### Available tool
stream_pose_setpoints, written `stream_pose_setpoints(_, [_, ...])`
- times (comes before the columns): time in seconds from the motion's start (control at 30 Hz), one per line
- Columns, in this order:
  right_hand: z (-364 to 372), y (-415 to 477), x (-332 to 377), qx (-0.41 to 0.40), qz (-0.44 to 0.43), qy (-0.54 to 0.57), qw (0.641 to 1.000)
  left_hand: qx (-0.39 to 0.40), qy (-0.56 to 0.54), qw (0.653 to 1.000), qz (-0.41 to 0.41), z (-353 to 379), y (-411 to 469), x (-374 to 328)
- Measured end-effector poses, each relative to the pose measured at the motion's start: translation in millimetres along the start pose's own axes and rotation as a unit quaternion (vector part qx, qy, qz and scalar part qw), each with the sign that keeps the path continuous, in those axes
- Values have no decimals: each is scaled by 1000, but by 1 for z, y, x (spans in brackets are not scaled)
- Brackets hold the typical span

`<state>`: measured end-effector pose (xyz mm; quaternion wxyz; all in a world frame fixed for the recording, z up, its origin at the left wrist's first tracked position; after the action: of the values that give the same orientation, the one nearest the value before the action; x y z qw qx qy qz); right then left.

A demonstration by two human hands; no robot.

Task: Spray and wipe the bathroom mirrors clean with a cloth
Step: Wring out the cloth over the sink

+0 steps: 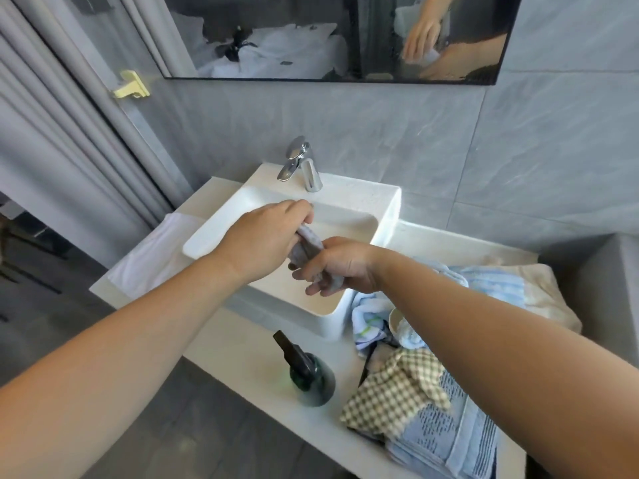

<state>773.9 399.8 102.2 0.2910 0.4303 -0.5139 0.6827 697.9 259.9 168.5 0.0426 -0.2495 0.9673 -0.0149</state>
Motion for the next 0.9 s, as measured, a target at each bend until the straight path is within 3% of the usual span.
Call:
stream_pose_setpoints(0.1, [6,22,4,-35,10,-51,998,-2,-37,999,-17,14,-2,28])
stream_pose_setpoints(0.27, [13,63,1,-125,38,-97,987,-25,-260,965,-15,40,9,66])
stream_pose_setpoints(0.37, [17,87,-3,-158,59,-92,981,-5,-311,950,32,53,8,90])
stream_pose_setpoints(0.5, [21,102,-3,-49,73,51,995,13,-149,970,193,74,12,120])
stream_pose_setpoints(0.6, [20,107,-1,-17,65,115,991,-28,-3,956,291,88,36,139])
stream_pose_setpoints(0.7, [20,114,4,-27,67,122,990,-84,46,927,362,98,62,146])
stream_pose_setpoints(0.8, [18,124,6,-57,72,129,987,-145,82,914,370,108,79,145])
stream_pose_setpoints(0.9, [10,134,0,-112,103,125,980,-154,112,906,379,110,97,144])
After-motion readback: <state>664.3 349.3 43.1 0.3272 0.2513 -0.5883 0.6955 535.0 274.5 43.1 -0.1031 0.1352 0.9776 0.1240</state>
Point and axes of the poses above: each hand's wrist, its own y-axis towards the middle knuckle, its own z-axis out of the palm, x = y × z, the point moved 1 cm from there along y, towards the middle knuckle, and after that the axes turned 12 degrees about x, right-handed, at the moved point
